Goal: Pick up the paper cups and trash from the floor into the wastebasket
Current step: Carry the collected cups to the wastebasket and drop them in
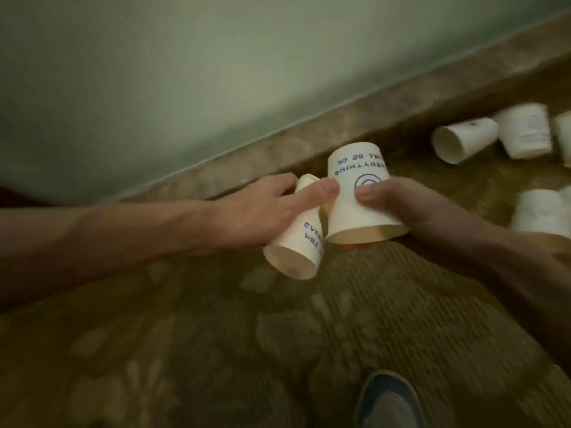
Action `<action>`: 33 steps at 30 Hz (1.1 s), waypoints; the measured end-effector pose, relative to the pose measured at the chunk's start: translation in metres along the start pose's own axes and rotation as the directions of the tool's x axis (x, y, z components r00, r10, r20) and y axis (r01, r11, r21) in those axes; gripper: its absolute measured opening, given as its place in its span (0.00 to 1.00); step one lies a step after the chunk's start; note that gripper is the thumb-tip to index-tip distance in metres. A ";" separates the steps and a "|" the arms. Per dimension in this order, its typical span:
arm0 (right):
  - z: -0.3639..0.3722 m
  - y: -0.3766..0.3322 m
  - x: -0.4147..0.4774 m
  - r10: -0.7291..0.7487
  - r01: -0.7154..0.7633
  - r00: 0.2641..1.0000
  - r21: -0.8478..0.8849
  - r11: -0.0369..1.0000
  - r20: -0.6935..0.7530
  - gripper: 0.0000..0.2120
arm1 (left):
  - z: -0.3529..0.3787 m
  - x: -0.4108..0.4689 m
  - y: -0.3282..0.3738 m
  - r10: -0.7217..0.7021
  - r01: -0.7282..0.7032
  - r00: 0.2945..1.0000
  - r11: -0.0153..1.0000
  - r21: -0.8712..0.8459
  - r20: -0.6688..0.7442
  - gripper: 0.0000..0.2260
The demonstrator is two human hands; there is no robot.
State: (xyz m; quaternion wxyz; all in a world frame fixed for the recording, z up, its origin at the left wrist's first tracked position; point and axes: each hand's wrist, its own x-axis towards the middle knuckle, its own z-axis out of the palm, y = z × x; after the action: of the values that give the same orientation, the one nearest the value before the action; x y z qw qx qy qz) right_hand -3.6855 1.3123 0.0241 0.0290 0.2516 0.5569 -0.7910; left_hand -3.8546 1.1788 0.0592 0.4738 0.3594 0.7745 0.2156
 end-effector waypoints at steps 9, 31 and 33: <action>0.262 -0.109 0.049 -0.161 0.409 0.843 -0.417 0.812 0.513 0.28 | -0.132 -0.254 -0.105 -0.102 0.068 0.756 0.995 -0.078 -0.647 0.29; 0.787 0.070 -0.001 0.124 0.836 0.446 -0.462 0.296 0.886 0.41 | -0.047 -0.664 -0.437 -0.655 0.372 0.321 0.751 -0.545 -0.684 0.28; 0.784 0.099 0.002 0.171 0.831 0.450 -0.481 0.279 0.876 0.41 | -0.033 -0.654 -0.460 -0.691 0.334 0.401 0.722 -0.606 -0.602 0.28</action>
State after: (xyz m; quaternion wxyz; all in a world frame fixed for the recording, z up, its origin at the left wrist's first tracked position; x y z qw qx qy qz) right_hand -3.9419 0.5734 0.1359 0.2124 -0.3551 0.8457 -0.3370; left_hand -3.8544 0.3824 0.1424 0.1780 -0.1428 0.9120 0.3409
